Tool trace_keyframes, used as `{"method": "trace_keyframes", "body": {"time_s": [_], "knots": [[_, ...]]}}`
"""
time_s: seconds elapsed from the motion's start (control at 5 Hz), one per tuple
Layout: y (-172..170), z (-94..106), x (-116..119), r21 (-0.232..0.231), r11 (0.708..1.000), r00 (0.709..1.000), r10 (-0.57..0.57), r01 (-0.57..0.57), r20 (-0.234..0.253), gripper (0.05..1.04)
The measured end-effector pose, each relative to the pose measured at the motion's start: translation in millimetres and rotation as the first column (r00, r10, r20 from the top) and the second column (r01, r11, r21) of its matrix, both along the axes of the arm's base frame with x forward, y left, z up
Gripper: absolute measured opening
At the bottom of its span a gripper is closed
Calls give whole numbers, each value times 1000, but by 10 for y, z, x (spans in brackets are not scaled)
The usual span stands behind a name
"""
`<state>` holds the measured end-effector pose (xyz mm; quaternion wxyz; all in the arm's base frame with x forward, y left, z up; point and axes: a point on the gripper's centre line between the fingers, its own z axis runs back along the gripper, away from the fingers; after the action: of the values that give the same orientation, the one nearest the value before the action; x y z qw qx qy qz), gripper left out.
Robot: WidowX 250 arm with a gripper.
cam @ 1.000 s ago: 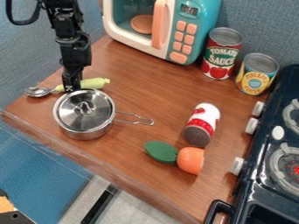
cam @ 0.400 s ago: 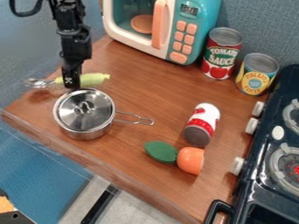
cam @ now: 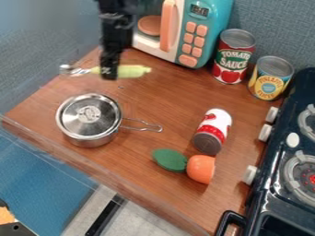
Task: Move the yellow spoon to the middle of the table
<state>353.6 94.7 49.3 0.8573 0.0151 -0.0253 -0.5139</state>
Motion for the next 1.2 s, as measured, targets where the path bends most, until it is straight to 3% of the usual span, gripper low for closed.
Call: {"method": "trace_keyframes", "body": {"time_s": [0.2, 0.4, 0.6, 1.0, 1.2], "knots": [[-478, 230, 91, -3, 997, 996, -81, 82, 44, 401], [-909, 251, 131, 8, 986, 985, -164, 164, 50, 401], [-1199, 173, 249, 9, 978, 977, -210, 210, 37, 401], [-1260, -241, 543, 10, 974, 973, -229, 228, 33, 401], [-1259, -337, 662, 15, 976, 976, -216, 215, 29, 401]]}}
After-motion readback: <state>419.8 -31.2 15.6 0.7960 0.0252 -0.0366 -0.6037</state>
